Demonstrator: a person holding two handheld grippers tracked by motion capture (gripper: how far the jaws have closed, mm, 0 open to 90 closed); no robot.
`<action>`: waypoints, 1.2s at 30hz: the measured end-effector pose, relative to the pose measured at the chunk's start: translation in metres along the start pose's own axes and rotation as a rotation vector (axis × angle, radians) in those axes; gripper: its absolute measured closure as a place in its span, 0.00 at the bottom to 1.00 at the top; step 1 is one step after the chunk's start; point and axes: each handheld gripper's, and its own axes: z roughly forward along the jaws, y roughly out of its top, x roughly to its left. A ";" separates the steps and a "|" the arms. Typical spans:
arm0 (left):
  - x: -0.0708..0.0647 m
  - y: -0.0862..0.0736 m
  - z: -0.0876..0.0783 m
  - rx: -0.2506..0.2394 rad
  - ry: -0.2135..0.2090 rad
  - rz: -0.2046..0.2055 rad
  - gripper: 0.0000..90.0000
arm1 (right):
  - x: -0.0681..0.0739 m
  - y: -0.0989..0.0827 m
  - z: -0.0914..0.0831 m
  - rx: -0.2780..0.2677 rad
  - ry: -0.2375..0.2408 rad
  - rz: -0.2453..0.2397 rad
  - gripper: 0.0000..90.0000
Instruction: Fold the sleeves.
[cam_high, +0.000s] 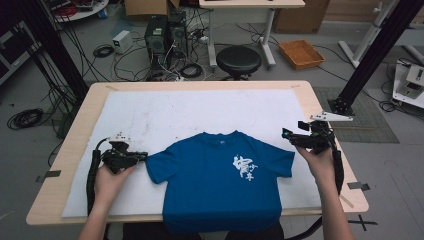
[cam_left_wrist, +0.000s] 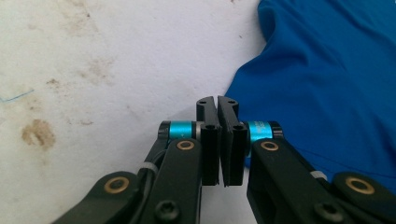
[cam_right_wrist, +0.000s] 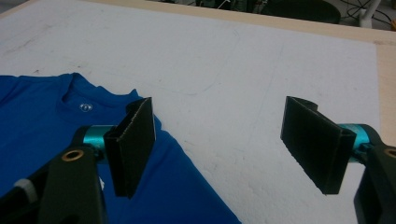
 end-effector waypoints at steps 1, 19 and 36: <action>0.000 0.000 0.000 0.000 0.000 0.000 0.98 | 0.000 0.000 0.000 0.000 0.000 0.000 0.29; -0.090 0.054 0.012 -0.114 -0.235 -0.071 0.98 | -0.001 0.003 -0.006 -0.022 0.000 0.004 0.29; -0.115 0.069 0.081 -0.175 -0.230 -0.032 0.62 | -0.008 -0.004 -0.002 0.012 -0.015 0.024 0.32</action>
